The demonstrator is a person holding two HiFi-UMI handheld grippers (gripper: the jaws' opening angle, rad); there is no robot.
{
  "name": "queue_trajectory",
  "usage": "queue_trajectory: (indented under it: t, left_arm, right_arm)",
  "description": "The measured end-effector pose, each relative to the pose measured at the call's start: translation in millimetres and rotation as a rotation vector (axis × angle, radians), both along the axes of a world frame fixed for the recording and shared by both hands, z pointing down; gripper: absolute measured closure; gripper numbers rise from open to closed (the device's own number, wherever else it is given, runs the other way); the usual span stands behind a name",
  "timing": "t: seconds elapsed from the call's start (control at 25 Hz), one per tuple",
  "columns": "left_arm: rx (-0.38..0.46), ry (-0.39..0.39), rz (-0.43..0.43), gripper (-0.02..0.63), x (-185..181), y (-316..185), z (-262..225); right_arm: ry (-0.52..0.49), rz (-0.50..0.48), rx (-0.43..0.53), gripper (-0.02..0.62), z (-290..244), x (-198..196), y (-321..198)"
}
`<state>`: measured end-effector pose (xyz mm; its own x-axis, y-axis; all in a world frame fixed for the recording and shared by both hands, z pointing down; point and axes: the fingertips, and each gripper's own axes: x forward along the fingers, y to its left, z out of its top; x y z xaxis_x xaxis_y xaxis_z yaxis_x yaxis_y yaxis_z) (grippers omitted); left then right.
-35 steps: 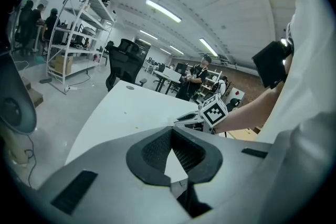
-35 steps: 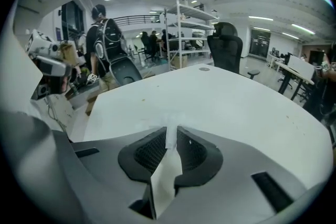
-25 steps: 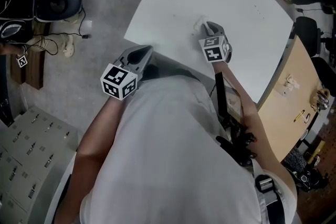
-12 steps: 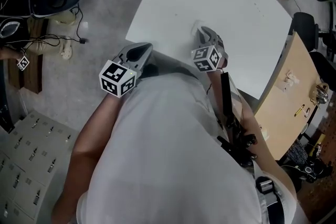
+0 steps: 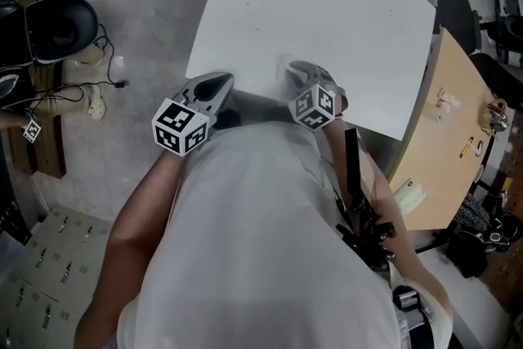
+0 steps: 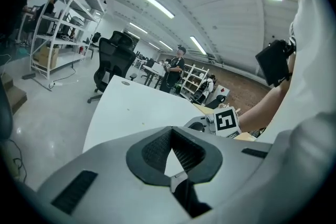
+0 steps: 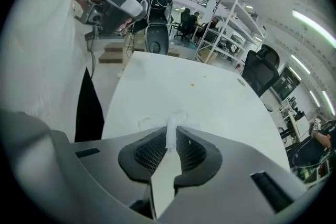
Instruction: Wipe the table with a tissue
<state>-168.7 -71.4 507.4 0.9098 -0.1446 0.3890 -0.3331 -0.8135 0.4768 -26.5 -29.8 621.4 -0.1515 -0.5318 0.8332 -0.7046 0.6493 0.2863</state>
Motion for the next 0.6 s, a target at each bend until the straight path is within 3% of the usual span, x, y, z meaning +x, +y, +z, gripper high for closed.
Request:
queue_trajectory:
  t: [0.12,0.2,0.32,0.44,0.52,0.6]
  left_arm:
    - [0.0,0.004,0.052,0.6,8,1,2]
    - [0.011,0.016,0.076,0.6,15,0,-1]
    - [0.027,0.037,0.09,0.6,19,-7,-7]
    - [0.041,0.05,0.09,0.6,18,-11,-10]
    - [0.049,0.058,0.085,0.6,15,-14,-13]
    - [0.056,0.064,0.079,0.6,12,-16,-16]
  right_arm:
    - [-0.085,0.013,-0.08,0.541,1,-10,19]
    - [-0.189,0.091,-0.096,0.541,-5,-8,25]
    - [-0.394,0.385,0.007,0.541,-27,24,17]
    - [-0.533,0.692,0.099,0.541,-43,72,15]
    - [-0.561,0.817,0.124,0.541,-47,95,19]
    - [-0.549,0.869,0.123,0.541,-46,105,23]
